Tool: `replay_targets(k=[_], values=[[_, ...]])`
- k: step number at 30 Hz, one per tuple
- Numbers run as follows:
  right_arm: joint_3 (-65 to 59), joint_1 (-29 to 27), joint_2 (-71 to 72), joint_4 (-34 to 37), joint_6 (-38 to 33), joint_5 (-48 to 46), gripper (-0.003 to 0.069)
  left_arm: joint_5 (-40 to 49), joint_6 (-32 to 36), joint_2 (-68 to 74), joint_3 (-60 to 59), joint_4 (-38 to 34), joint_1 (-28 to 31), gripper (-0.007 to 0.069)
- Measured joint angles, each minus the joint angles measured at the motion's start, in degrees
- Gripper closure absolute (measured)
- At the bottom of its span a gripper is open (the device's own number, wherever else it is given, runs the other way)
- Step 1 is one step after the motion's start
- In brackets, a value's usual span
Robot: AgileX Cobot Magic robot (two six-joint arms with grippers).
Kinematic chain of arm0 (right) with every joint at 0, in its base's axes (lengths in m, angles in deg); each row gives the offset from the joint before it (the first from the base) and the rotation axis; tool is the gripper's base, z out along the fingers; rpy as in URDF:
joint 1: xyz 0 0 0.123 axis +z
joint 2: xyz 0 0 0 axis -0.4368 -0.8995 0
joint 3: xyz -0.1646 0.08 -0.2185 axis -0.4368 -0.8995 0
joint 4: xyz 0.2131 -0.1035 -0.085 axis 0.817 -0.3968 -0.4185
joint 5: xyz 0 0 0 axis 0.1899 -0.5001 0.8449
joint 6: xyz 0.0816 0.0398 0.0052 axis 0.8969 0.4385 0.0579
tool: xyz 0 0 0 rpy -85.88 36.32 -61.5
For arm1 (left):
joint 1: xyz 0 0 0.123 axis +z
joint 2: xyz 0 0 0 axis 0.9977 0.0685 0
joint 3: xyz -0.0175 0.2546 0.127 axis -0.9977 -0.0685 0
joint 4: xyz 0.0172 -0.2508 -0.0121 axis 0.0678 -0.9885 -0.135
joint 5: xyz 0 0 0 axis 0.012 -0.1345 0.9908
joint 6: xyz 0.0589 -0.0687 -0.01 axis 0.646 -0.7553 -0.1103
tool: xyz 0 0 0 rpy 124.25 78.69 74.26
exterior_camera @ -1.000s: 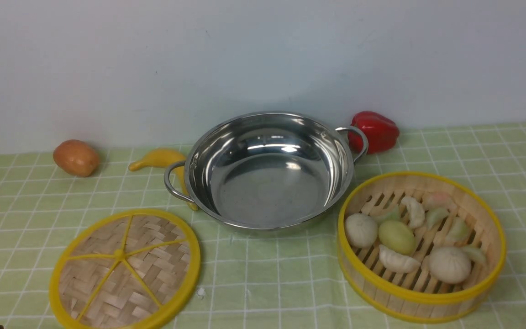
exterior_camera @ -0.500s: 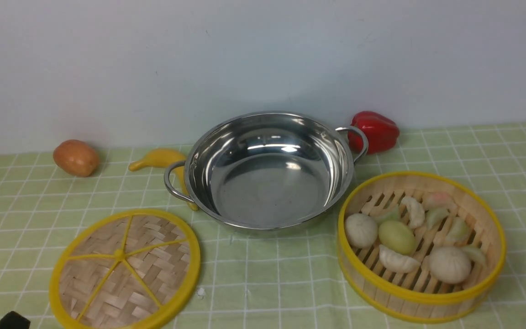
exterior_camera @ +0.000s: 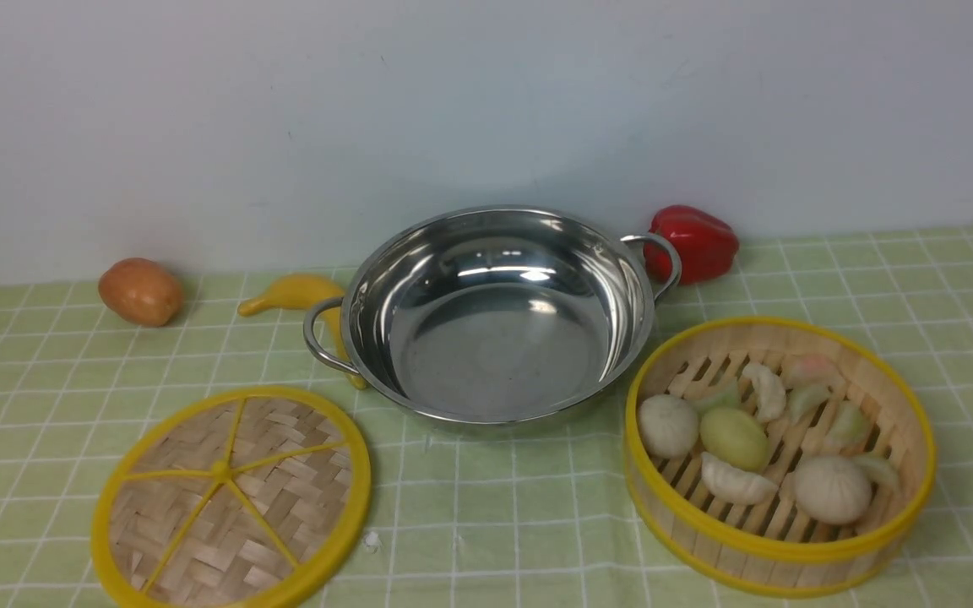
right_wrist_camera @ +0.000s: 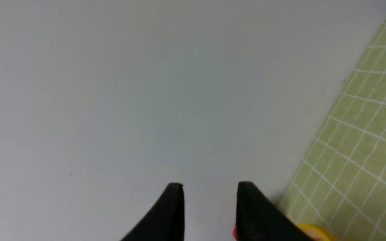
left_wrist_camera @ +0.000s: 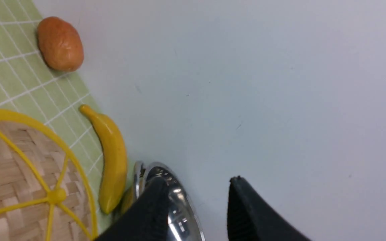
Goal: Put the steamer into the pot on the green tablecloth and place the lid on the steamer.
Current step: 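Reach for and grasp the rim of the bamboo steamer holding the buns with the right gripper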
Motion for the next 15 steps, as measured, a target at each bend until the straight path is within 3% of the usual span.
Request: replay_targets(k=[4,7,8,10,11,12,15], values=[[7.12,2.26,0.07,1.26,-0.7,5.28,0.0419,-2.92,0.0,-0.04,5.9,-2.37,0.0,0.0382],[16.42,3.78,-1.12,-8.63,-7.25,12.09,0.0419,-8.47,4.96,0.43,13.06,2.41,0.0,0.0382],[16.98,3.85,-1.12,-9.45,-7.25,12.09,0.0419,-8.78,5.96,0.58,13.91,3.54,0.0,0.0382],[23.91,4.88,-6.16,-20.56,-11.68,12.53,0.0419,-10.06,13.33,4.33,19.01,12.14,0.0,0.0382],[24.43,4.95,-6.61,-21.38,-11.86,12.28,0.0419,-9.94,13.85,5.16,19.37,12.81,0.0,0.0382],[28.42,5.51,-10.25,-26.95,-12.39,8.39,0.0419,-7.05,17.35,8.44,21.75,17.17,0.0,0.0382],[34.7,5.94,-20.12,-32.36,-12.39,-6.51,0.0419,5.31,21.14,18.17,25.96,23.7,0.0,0.0383]])
